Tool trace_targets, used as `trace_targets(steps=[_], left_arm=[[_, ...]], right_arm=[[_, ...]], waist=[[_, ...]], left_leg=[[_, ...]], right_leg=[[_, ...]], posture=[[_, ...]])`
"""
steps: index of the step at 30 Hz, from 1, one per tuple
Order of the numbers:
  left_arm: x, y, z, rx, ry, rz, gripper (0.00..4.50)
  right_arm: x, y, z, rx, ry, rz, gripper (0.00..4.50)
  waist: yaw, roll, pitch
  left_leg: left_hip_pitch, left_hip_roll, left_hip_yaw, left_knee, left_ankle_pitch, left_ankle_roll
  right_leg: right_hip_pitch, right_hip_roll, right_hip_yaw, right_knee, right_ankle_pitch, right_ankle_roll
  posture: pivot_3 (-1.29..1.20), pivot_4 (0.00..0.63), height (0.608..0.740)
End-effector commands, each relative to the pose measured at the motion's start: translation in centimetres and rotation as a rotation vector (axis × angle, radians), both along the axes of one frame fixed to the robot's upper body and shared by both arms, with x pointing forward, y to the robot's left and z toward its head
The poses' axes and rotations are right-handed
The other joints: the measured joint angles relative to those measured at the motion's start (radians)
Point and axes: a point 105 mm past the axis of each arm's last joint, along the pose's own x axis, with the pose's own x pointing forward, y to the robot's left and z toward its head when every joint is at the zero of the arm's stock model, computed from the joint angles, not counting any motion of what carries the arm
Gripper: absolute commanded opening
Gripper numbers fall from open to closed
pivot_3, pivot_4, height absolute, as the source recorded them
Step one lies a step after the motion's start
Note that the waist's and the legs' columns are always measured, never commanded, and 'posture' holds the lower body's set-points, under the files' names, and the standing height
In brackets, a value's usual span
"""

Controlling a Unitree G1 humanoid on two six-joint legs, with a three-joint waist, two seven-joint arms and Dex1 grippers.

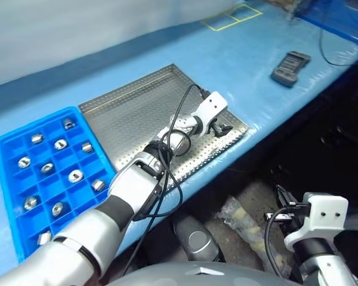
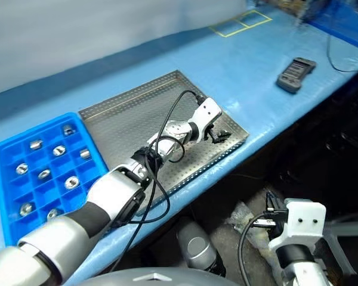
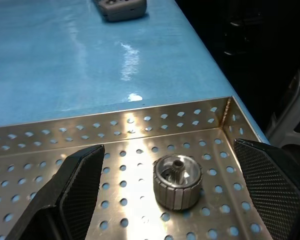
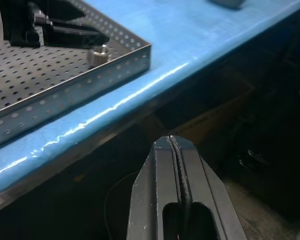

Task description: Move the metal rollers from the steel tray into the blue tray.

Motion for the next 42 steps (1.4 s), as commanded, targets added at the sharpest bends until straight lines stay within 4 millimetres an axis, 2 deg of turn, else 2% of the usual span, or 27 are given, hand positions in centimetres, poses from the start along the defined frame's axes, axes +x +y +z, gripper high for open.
trace_targets(steps=[1, 5, 9, 18, 27, 40, 42], left_arm=[[-2.4, -4.7, 0.9, -0.015, -0.033, -0.088, 4.50], [-2.0, -4.4, 0.4, -0.002, -0.032, -0.025, 4.50], [-1.2, -4.0, 1.3, -0.070, -0.034, 0.047, 4.50], [-0.5, -3.7, 3.6, -0.289, 0.010, 0.085, 4.50], [0.2, -2.7, 1.9, -0.158, -0.025, 0.192, 4.50], [-0.9, -2.8, -1.5, 0.035, 0.011, 0.193, 4.50], [-1.0, -2.8, -1.8, 0.035, 0.024, 0.196, 4.12]], right_arm=[[-0.2, 0.4, 1.3, 0.005, -0.065, -0.023, 0.02], [-0.3, 0.3, 1.6, 0.013, -0.080, -0.040, 0.02], [-0.2, 0.3, 1.6, 0.013, -0.075, -0.042, 0.02], [0.3, 0.6, 1.5, 0.019, -0.064, -0.019, 0.02], [0.7, 0.8, 1.5, 0.025, -0.058, -0.009, 0.02], [0.3, 0.3, 1.5, 0.022, -0.058, -0.044, 0.02], [0.3, 0.3, 1.5, 0.020, -0.057, -0.050, 0.00]], waist=[[-0.041, -0.004, 0.002], [-0.100, -0.012, 0.007], [-0.138, -0.015, 0.008], [-0.148, -0.017, 0.010], [-0.143, -0.017, 0.009], [-0.141, -0.017, 0.009], [-0.141, -0.017, 0.009]], left_leg=[[0.000, 0.000, 0.000, 0.000, 0.000, 0.001], [0.004, -0.006, 0.003, 0.001, -0.003, 0.008], [0.006, -0.011, 0.004, 0.002, -0.003, 0.012], [0.016, -0.021, 0.004, 0.003, -0.006, 0.015], [0.018, -0.024, 0.004, 0.003, -0.007, 0.018], [0.018, -0.028, 0.004, 0.003, -0.008, 0.020], [0.018, -0.029, 0.004, 0.003, -0.008, 0.021]], right_leg=[[0.001, -0.003, 0.000, 0.000, 0.000, 0.002], [0.011, -0.013, 0.000, -0.003, -0.001, 0.010], [0.013, -0.025, -0.006, -0.004, 0.001, 0.014], [0.022, -0.036, -0.008, -0.005, 0.000, 0.022], [0.026, -0.040, -0.011, -0.005, -0.002, 0.026], [0.026, -0.044, -0.011, -0.005, -0.003, 0.029], [0.026, -0.046, -0.011, -0.005, -0.003, 0.030]], posture=[[-0.84, 0.150, 0.740], [-0.84, 0.150, 0.740], [-0.84, 0.150, 0.740], [-0.81, 0.150, 0.740], [-0.81, 0.150, 0.740], [-0.83, 0.150, 0.740], [-0.84, 0.150, 0.740]])
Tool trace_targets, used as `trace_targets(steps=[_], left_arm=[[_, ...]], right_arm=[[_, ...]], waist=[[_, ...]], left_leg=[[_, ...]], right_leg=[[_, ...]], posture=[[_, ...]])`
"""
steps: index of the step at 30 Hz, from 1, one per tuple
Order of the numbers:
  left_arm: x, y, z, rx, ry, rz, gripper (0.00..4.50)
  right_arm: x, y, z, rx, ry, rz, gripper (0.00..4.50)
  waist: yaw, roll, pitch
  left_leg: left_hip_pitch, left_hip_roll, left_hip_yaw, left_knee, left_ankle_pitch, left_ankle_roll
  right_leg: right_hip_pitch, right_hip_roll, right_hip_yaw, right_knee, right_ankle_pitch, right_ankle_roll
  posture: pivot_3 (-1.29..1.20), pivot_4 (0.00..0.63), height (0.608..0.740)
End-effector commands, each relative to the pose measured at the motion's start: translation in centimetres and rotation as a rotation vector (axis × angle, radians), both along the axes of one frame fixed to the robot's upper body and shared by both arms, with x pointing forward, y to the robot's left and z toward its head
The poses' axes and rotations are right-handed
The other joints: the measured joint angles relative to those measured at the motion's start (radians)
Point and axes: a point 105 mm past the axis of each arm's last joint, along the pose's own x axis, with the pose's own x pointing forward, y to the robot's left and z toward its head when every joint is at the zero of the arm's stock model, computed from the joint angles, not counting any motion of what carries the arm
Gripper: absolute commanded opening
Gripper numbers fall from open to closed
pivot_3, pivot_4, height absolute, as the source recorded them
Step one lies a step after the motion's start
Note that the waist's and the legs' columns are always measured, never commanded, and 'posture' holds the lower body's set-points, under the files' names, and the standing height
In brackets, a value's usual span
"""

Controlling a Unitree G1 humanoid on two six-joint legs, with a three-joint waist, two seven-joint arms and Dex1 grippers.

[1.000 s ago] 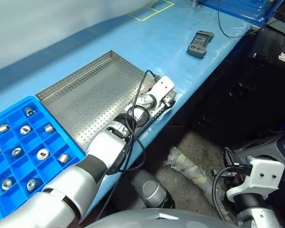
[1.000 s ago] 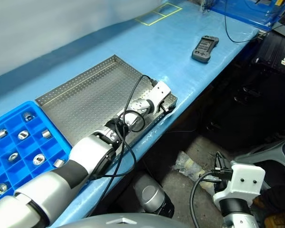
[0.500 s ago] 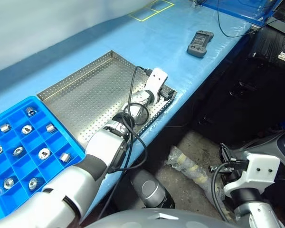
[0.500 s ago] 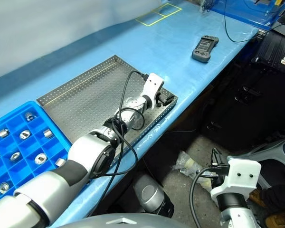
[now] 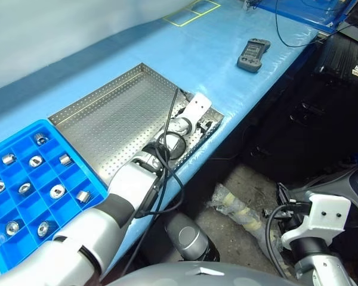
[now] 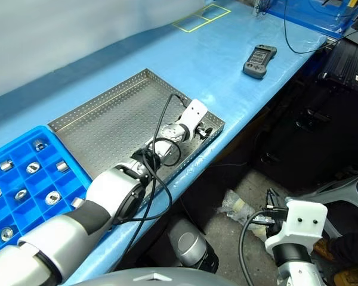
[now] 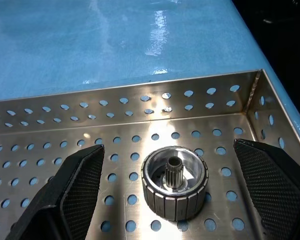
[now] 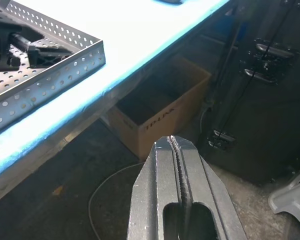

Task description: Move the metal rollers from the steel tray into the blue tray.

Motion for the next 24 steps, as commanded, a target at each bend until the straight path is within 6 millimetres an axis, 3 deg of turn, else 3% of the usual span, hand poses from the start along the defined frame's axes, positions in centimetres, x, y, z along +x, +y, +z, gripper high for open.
trace_targets(steps=[1, 8, 12, 16, 20, 21, 24], left_arm=[[-3.6, -6.5, 0.0, -0.062, 0.043, -0.131, 3.88], [-3.4, -6.5, 0.4, -0.144, 0.069, -0.119, 1.74], [-2.2, -5.6, 2.1, -0.263, 0.052, -0.061, 1.67], [0.1, -3.0, 6.6, -0.463, -0.072, 0.002, 1.67], [1.1, 1.9, 10.3, -0.585, -0.239, 0.054, 1.67], [0.7, 3.8, 11.0, -0.591, -0.291, 0.069, 1.67], [-0.8, 6.8, 11.9, -0.577, -0.366, 0.093, 1.67]], right_arm=[[0.0, 0.0, 1.3, 0.009, -0.056, -0.008, 0.00], [0.2, 0.1, 1.4, 0.011, -0.058, -0.001, 0.00], [1.0, 0.7, 1.5, 0.019, -0.068, 0.035, 0.00], [3.0, 2.4, 2.2, 0.018, -0.099, 0.145, 0.00], [5.8, 4.8, 3.0, 0.008, -0.121, 0.309, 0.00], [6.7, 5.5, 3.1, 0.003, -0.125, 0.364, 0.00], [8.4, 6.9, 3.4, -0.002, -0.127, 0.461, 0.00]], waist=[[0.000, 0.000, 0.000], [-0.001, 0.000, 0.000], [0.002, 0.000, 0.000], [0.009, -0.003, 0.001], [0.042, -0.004, 0.002], [0.054, -0.004, 0.002], [0.118, -0.002, 0.003]], left_leg=[[0.000, -0.001, 0.000, 0.000, 0.000, 0.000], [0.000, -0.004, 0.000, 0.001, -0.001, 0.003], [0.000, -0.007, 0.000, 0.001, -0.001, 0.005], [0.000, -0.010, 0.000, 0.005, -0.002, 0.009], [0.000, -0.012, 0.001, 0.009, -0.002, 0.011], [0.000, -0.011, 0.001, 0.010, -0.002, 0.011], [0.001, -0.009, 0.002, 0.011, -0.002, 0.011]], right_leg=[[0.000, -0.001, 0.000, 0.000, 0.000, 0.000], [0.001, -0.004, 0.000, 0.000, -0.001, 0.003], [0.002, -0.007, 0.000, 0.000, -0.001, 0.005], [0.003, -0.013, -0.004, 0.000, 0.001, 0.010], [0.006, -0.015, -0.005, 0.000, 0.003, 0.014], [0.006, -0.015, -0.005, 0.000, 0.004, 0.015], [0.007, -0.015, -0.006, 0.003, 0.005, 0.015]], posture=[[-0.84, 0.150, 0.740], [-0.81, 0.150, 0.740], [-0.78, 0.150, 0.740], [-0.71, 0.150, 0.740], [-0.58, 0.150, 0.740], [-0.51, 0.150, 0.740], [-0.41, 0.150, 0.740]])
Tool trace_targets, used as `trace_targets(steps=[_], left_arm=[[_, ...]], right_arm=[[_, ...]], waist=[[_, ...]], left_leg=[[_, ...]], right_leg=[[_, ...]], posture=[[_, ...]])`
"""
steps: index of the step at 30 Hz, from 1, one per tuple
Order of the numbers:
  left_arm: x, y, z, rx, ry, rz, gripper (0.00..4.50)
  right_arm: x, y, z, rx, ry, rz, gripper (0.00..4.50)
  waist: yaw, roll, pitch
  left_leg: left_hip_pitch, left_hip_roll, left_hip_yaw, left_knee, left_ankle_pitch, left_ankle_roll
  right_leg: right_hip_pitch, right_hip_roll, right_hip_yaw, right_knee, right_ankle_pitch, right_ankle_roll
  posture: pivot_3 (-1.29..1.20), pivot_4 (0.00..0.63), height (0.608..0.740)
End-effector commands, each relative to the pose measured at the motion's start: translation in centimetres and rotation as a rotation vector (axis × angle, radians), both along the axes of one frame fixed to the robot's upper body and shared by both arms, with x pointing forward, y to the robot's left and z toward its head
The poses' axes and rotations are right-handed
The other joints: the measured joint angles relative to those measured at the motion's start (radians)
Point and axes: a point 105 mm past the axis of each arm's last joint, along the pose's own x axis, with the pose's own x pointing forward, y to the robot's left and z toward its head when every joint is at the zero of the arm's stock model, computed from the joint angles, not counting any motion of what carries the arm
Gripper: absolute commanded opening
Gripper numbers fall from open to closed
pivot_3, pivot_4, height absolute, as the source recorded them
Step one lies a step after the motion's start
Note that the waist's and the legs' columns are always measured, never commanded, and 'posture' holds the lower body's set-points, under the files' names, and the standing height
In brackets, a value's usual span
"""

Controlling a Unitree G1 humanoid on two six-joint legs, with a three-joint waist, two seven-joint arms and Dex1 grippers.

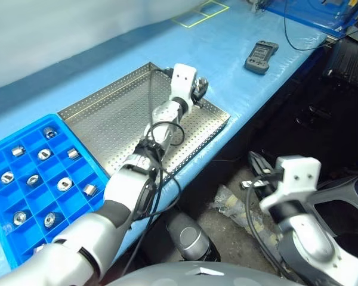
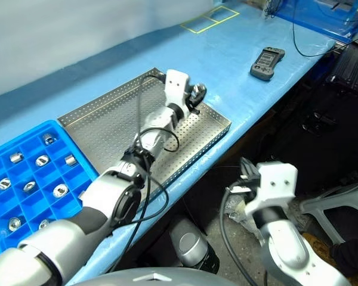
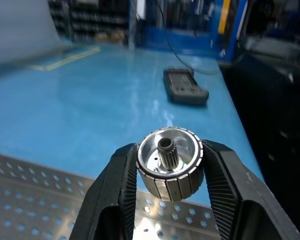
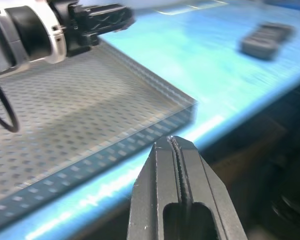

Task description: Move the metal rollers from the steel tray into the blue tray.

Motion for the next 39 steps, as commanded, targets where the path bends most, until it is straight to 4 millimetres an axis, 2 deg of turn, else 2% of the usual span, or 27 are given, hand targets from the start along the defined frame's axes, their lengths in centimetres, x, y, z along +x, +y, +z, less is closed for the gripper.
trace_targets(steps=[1, 5, 8, 9, 13, 15, 17, 21, 26, 32, 39], left_arm=[[-1.9, 3.6, 2.8, 0.007, -0.122, 0.057, 1.67], [-5.4, 9.6, 2.7, 0.107, -0.165, 0.173, 1.67], [-8.2, 12.6, 2.3, 0.178, -0.150, 0.227, 1.67], [-9.1, 13.3, 2.1, 0.201, -0.139, 0.239, 1.67], [-11.7, 15.3, 1.5, 0.274, -0.103, 0.279, 1.67], [-13.3, 16.3, 0.7, 0.323, -0.067, 0.296, 1.67], [-14.8, 17.3, -0.3, 0.371, -0.013, 0.305, 1.67], [-17.1, 17.4, -1.8, 0.436, 0.062, 0.219, 1.67], [-18.7, 16.2, -2.8, 0.465, 0.096, 0.025, 1.67], [-18.4, 15.0, -3.8, 0.493, 0.130, -0.163, 1.67], [-16.9, 13.4, -4.5, 0.486, 0.157, -0.370, 1.67]], right_arm=[[1.3, 1.7, 0.0, -0.013, 0.022, 0.130, 0.00], [3.5, 4.3, 0.2, -0.039, 0.040, 0.331, 0.00], [4.2, 6.5, 0.1, -0.076, 0.051, 0.487, 0.00], [4.4, 7.2, 0.1, -0.084, 0.054, 0.531, 0.00], [5.1, 8.9, -0.4, -0.099, 0.070, 0.635, 0.00], [5.3, 9.9, -0.7, -0.105, 0.077, 0.685, 0.00], [5.4, 10.8, -0.9, -0.102, 0.080, 0.731, 0.00], [5.3, 11.7, -1.0, -0.090, 0.078, 0.779, 0.00], [4.7, 12.2, -1.2, -0.088, 0.077, 0.821, 0.00], [3.5, 11.6, -1.1, -0.119, 0.058, 0.870, 0.00], [3.4, 9.8, -0.7, -0.106, 0.043, 0.772, 0.00]], waist=[[0.055, 0.002, 0.001], [0.189, 0.005, 0.002], [0.330, 0.010, 0.001], [0.365, 0.012, 0.000], [0.566, 0.014, -0.001], [0.637, 0.014, -0.002], [0.687, 0.014, -0.002], [0.746, 0.014, -0.002], [0.765, 0.015, -0.002], [0.763, 0.017, -0.001], [0.759, 0.019, -0.001]], left_leg=[[0.002, 0.000, 0.000, 0.000, 0.000, 0.000], [-0.001, 0.001, -0.001, 0.000, 0.004, 0.005], [-0.006, 0.001, -0.002, 0.000, 0.004, 0.005], [-0.010, 0.001, -0.002, 0.000, 0.004, 0.005], [-0.032, -0.002, -0.005, 0.004, 0.006, -0.002], [-0.042, -0.002, -0.007, 0.006, 0.006, -0.003], [-0.043, -0.004, -0.006, 0.005, 0.005, -0.004], [-0.040, -0.005, -0.011, 0.005, 0.005, -0.005], [-0.036, -0.001, -0.015, 0.003, 0.010, -0.006], [-0.028, 0.003, -0.021, 0.000, 0.022, -0.013], [-0.027, 0.012, -0.024, 0.000, 0.029, -0.018]], right_leg=[[-0.001, 0.001, 0.000, 0.001, 0.000, -0.001], [-0.009, 0.003, 0.001, 0.003, 0.005, -0.007], [-0.014, 0.004, 0.001, 0.002, 0.009, -0.014], [-0.020, 0.004, 0.001, 0.003, 0.011, -0.017], [-0.051, 0.002, -0.003, 0.014, 0.010, -0.020], [-0.060, 0.001, -0.007, 0.015, 0.010, -0.021], [-0.061, -0.002, -0.011, 0.014, 0.010, -0.022], [-0.055, -0.004, -0.019, 0.009, 0.010, -0.025], [-0.048, -0.002, -0.030, 0.003, 0.013, -0.041], [-0.039, 0.005, -0.041, 0.002, 0.019, -0.049], [-0.037, 0.013, -0.046, 0.003, 0.020, -0.052]], posture=[[-0.39, 0.150, 0.740], [-0.18, 0.150, 0.740], [-0.08, 0.150, 0.740], [-0.05, 0.150, 0.740], [0.02, 0.150, 0.740], [0.08, 0.150, 0.740], [0.10, 0.150, 0.740], [0.14, 0.150, 0.740], [0.15, 0.150, 0.740], [0.12, 0.150, 0.740], [0.06, 0.150, 0.740]])
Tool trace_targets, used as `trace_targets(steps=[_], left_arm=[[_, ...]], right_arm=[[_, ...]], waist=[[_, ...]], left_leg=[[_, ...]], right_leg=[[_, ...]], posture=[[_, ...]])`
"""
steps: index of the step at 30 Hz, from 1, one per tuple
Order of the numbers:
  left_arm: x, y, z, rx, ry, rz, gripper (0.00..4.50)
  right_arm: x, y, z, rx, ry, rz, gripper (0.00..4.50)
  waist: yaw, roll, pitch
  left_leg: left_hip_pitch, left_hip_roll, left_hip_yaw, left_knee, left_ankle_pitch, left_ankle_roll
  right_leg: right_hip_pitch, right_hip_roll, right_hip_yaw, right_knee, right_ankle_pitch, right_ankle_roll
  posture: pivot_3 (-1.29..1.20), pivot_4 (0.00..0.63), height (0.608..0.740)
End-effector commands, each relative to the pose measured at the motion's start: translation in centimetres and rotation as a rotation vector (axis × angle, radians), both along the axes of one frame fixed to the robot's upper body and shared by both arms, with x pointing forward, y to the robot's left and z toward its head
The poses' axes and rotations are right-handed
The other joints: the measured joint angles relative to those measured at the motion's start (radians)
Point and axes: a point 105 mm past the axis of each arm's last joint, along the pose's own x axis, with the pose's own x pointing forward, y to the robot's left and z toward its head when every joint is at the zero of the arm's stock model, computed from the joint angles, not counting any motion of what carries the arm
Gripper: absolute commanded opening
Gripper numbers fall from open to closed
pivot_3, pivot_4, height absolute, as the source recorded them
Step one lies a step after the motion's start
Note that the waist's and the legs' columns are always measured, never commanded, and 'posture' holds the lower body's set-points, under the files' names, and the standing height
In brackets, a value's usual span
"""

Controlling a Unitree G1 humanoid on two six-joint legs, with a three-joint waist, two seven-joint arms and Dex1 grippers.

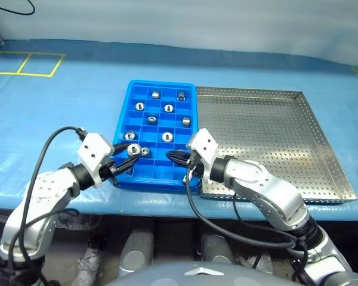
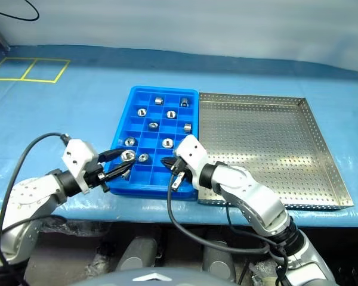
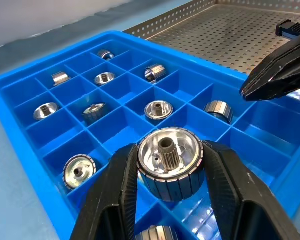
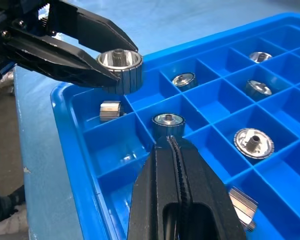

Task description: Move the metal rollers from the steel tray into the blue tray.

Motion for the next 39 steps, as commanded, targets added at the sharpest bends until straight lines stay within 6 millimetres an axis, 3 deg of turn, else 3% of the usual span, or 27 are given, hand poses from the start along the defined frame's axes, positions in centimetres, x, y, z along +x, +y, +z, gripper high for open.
trace_targets(steps=[1, 9, 18, 25, 27, 30, 32, 34, 36, 39], left_arm=[[0.5, -1.2, -0.1, 0.009, 0.018, -0.123, 1.67], [1.9, -2.6, -1.5, 0.072, 0.095, -0.282, 1.67], [0.2, -3.0, -3.0, 0.136, 0.212, -0.422, 1.67], [-0.5, -2.8, -3.1, 0.143, 0.253, -0.458, 3.99], [0.0, -2.8, -2.3, 0.120, 0.208, -0.427, 4.46], [3.0, -2.9, 3.5, -0.196, -0.029, -0.222, 4.46], [5.4, -1.0, 6.3, -0.339, -0.191, 0.027, 4.46], [6.5, 0.5, 7.0, -0.401, -0.247, 0.184, 4.46], [7.6, 3.9, 7.4, -0.412, -0.372, 0.478, 4.46], [7.1, 7.7, 6.8, -0.391, -0.497, 0.746, 4.46]], right_arm=[[-0.1, -0.9, 1.5, 0.024, -0.056, -0.054, 0.00], [-0.6, -2.2, 1.4, 0.038, -0.053, -0.162, 0.00], [-0.9, -3.0, 1.2, 0.072, -0.038, -0.260, 0.00], [-0.7, -3.4, 1.3, 0.079, -0.039, -0.297, 0.00], [-0.7, -3.5, 1.4, 0.080, -0.044, -0.301, 0.00], [0.1, -4.6, 2.4, 0.102, -0.088, -0.388, 0.00], [1.5, -6.2, 3.0, 0.129, -0.124, -0.530, 0.00], [2.3, -7.4, 3.2, 0.155, -0.150, -0.640, 0.00], [3.5, -10.1, 2.9, 0.144, -0.197, -0.831, 0.00], [4.3, -14.5, 2.3, 0.100, -0.284, -1.094, 0.00]], waist=[[-0.002, 0.000, 0.000], [-0.037, 0.000, 0.000], [-0.081, 0.001, 0.000], [-0.088, 0.001, 0.000], [-0.090, 0.001, 0.000], [-0.088, 0.002, 0.000], [-0.084, 0.001, 0.000], [-0.087, 0.002, -0.001], [-0.091, 0.003, -0.001], [-0.089, 0.002, -0.002]], left_leg=[[0.000, 0.001, 0.000, 0.000, 0.000, 0.000], [-0.002, 0.005, 0.004, -0.001, 0.000, -0.002], [-0.005, 0.007, 0.002, -0.001, 0.000, -0.002], [-0.005, 0.009, 0.001, 0.000, 0.000, -0.002], [-0.005, 0.009, 0.001, -0.001, 0.000, -0.002], [-0.005, 0.009, 0.001, 0.000, 0.000, -0.002], [-0.005, 0.009, -0.001, 0.002, 0.000, -0.002], [-0.005, 0.009, -0.001, 0.003, 0.001, -0.002], [-0.004, 0.006, 0.001, 0.002, 0.001, -0.002], [-0.003, 0.005, 0.002, 0.001, 0.001, -0.003]], right_leg=[[0.000, 0.001, 0.000, 0.000, 0.000, -0.001], [0.001, 0.006, 0.000, 0.000, 0.003, -0.007], [-0.002, 0.006, 0.001, 0.001, 0.003, -0.007], [-0.002, 0.005, 0.001, 0.001, 0.002, -0.006], [-0.002, 0.005, 0.001, 0.001, 0.002, -0.006], [-0.002, 0.004, 0.001, 0.001, 0.003, -0.006], [-0.002, 0.004, 0.000, 0.001, 0.004, -0.004], [0.000, 0.005, 0.000, 0.001, 0.006, -0.002], [0.000, 0.005, 0.002, 0.001, 0.009, 0.000], [0.000, 0.005, 0.003, 0.001, 0.010, -0.001]], posture=[[0.04, 0.150, 0.740], [-0.08, 0.150, 0.740], [-0.11, 0.150, 0.740], [-0.12, 0.150, 0.740], [-0.12, 0.150, 0.740], [-0.12, 0.150, 0.740], [-0.13, 0.150, 0.740], [-0.13, 0.150, 0.740], [-0.11, 0.150, 0.740], [-0.09, 0.150, 0.740]])
